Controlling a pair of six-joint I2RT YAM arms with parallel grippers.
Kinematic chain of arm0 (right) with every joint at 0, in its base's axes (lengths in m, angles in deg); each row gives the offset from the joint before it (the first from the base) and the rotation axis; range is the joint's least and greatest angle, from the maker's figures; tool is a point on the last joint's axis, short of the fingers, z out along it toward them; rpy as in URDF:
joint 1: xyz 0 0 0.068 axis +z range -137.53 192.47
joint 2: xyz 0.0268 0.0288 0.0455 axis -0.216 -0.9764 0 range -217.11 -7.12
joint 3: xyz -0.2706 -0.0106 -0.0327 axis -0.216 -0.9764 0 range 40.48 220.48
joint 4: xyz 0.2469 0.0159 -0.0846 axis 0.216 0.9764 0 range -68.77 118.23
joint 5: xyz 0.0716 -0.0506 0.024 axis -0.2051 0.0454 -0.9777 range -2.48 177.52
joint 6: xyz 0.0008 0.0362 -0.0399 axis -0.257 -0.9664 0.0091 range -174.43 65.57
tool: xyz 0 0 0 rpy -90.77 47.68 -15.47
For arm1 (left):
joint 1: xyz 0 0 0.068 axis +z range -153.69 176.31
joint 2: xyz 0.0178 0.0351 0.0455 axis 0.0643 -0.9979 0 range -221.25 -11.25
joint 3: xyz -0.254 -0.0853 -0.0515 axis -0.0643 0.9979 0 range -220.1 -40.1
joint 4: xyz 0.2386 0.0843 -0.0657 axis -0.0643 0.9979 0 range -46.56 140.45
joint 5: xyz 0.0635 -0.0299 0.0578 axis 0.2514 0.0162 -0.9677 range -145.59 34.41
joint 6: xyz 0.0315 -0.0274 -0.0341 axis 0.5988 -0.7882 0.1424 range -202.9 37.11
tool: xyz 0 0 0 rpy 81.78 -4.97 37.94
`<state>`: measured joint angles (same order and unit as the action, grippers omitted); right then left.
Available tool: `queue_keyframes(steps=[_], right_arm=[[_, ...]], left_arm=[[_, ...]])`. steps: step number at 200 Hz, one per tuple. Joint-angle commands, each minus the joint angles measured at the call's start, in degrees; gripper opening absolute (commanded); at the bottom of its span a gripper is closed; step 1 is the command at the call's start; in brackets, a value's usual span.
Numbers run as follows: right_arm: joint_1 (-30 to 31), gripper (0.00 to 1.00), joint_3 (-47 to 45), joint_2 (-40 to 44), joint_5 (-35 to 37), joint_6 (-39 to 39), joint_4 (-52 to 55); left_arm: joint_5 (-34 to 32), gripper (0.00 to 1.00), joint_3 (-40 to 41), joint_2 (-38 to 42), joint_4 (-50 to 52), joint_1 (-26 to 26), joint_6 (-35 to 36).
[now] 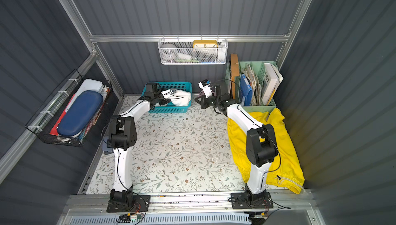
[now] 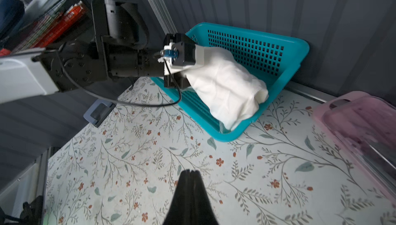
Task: Roll up the shorts
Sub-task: Place the shorts in the bin.
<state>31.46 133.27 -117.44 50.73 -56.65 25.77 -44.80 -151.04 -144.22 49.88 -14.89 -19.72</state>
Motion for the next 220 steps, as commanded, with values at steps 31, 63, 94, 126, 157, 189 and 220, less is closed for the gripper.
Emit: queue_keyframes(steps=[31, 63, 94, 126, 157, 189, 220], right_arm=[[2.80, 0.00, 7.06, -6.97, -0.78, -7.31, -0.50], [3.62, 0.00, 11.95, -11.71, -1.31, -11.16, -2.13], [4.17, 0.00, 18.63, -17.37, -1.83, -16.51, -3.05], [4.74, 0.00, 22.99, -20.55, -3.10, -17.55, -0.70], [4.72, 0.00, 13.02, -14.93, -1.80, -13.95, -8.66], [4.38, 0.01, 7.06, -7.91, -0.23, -7.33, -6.01], [2.62, 0.22, 0.09, 0.23, 4.75, -1.48, 2.60]], left_arm=[[5.55, 0.91, -6.22, -2.29, 7.50, 1.18, -0.42], [6.05, 1.00, -7.37, -2.82, 8.14, 1.27, -0.45], [6.51, 1.00, -8.02, -2.22, 7.91, 1.27, -0.77], [7.13, 1.00, -6.04, 0.95, 4.70, 1.51, -2.83], [11.68, 1.00, -4.07, 6.52, 1.25, 1.74, -6.04], [16.28, 1.00, -4.46, 11.85, -1.89, 1.71, -11.34], [19.38, 1.00, -3.57, 17.05, -5.91, 1.71, -22.13]])
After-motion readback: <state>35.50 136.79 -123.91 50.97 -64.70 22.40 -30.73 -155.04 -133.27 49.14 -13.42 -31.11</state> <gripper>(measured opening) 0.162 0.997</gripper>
